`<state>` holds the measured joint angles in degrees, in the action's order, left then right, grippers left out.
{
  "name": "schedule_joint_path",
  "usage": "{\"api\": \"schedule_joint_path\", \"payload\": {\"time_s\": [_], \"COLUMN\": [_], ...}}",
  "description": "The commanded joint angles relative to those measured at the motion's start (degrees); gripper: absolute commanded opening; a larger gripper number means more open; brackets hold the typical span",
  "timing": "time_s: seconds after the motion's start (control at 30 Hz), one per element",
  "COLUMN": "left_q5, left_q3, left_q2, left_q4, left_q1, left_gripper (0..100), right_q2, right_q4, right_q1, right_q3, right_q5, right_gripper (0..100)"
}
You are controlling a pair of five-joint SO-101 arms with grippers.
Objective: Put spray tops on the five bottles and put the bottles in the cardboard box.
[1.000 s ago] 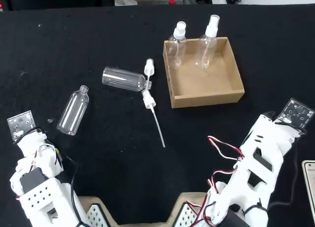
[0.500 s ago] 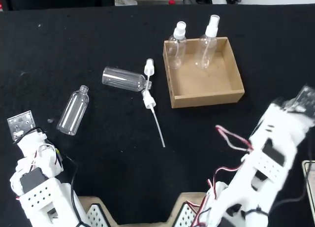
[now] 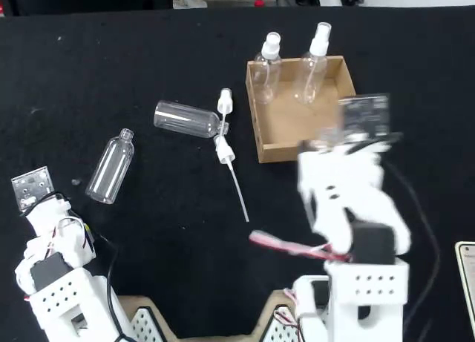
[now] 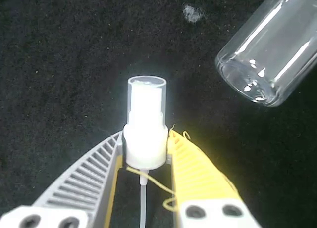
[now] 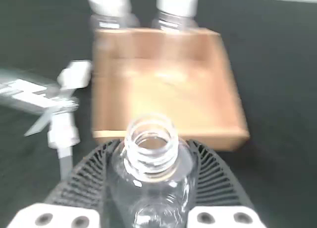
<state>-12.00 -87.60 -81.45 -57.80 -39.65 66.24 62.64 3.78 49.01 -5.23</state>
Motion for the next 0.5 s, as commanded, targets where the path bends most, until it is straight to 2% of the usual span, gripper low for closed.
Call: {"api": "schedule_joint_path", "payload": {"time_s": [0.0,0.13,0.27,0.47], "left_q5": [0.26,0.26,0.26,0.26], "left_q3": [0.66,0.66,0.66,0.57], "left_q2": [-0.62,-0.62,-0.62,-0.62], "left_q4": [0.97,0.97,0.97,0.97], "left_q1": [0.92,0.92,0.92,0.92], "left_gripper": [8,8,8,8], "right_q2": [2.59,2.68,2.68,3.12], "right_q4": [-0.44,-3.96,-11.69,-20.48], "right_q1": [14.15,25.67,33.14,34.55], "right_q3": [1.71,6.02,10.68,18.59], "right_q5": [0.0,-0.35,-0.35,-0.35], "right_gripper": [7.5,7.4,7.4,7.4]}}
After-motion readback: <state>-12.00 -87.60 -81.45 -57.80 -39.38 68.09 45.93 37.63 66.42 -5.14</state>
